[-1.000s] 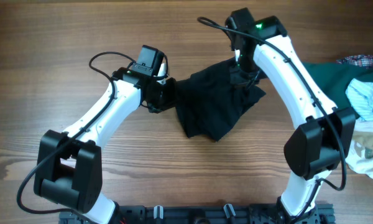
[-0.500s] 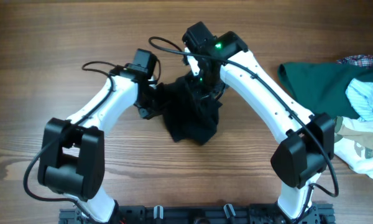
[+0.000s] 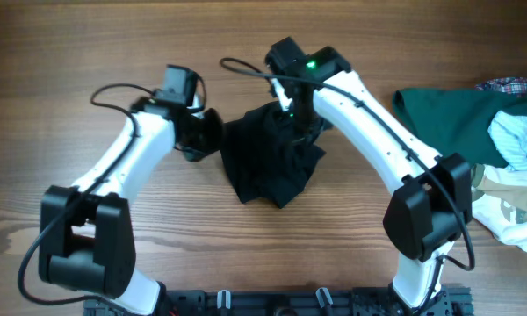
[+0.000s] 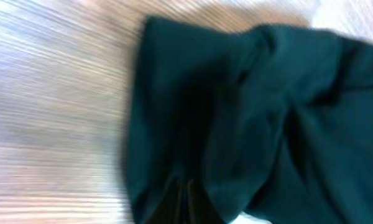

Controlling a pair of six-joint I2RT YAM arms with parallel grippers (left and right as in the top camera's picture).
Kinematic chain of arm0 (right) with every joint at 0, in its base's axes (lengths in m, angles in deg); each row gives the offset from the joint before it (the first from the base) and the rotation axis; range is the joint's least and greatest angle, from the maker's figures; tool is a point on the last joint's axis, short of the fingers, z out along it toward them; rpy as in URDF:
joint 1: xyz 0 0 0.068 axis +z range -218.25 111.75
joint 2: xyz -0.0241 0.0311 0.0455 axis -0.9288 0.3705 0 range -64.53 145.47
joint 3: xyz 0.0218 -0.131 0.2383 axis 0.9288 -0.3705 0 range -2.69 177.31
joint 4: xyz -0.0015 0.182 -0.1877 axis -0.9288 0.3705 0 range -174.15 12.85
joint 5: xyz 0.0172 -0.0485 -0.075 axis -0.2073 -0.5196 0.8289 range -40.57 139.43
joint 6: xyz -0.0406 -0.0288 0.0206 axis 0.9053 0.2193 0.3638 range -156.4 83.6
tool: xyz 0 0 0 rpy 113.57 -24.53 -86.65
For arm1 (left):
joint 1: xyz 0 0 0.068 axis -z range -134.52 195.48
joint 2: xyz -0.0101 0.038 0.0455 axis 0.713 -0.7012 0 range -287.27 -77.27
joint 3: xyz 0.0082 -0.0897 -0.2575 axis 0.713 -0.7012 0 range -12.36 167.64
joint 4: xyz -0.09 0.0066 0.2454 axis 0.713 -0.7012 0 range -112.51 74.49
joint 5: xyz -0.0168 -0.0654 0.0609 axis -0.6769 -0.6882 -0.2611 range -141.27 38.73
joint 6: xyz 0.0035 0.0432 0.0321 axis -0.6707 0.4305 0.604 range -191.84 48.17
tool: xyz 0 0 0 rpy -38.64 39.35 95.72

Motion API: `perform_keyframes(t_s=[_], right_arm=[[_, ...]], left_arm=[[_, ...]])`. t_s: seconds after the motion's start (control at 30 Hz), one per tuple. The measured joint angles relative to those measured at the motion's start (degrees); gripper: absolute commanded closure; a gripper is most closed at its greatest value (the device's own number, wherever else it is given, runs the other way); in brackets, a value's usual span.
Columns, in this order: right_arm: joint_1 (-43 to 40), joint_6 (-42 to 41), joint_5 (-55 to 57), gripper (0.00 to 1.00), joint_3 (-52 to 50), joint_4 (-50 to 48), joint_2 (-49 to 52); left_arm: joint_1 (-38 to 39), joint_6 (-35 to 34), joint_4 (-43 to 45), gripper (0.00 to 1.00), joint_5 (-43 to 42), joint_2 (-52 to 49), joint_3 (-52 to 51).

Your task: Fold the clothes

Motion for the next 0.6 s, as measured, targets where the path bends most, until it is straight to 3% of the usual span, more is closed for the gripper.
perform_keyframes(t_s=[0.27,0.6], right_arm=[[-6.7,-0.7,5.0,0.96,0.6,3.6,0.0],[-7.5,-1.4,10.2,0.96,0.6,6.2,-0.4]], left_arm=[[5.3,-14.9,21.8,0.96,-7.4,-0.7,-12.4],[7.9,-19.7,25.1,0.96,-8.4,-2.9,-14.2]])
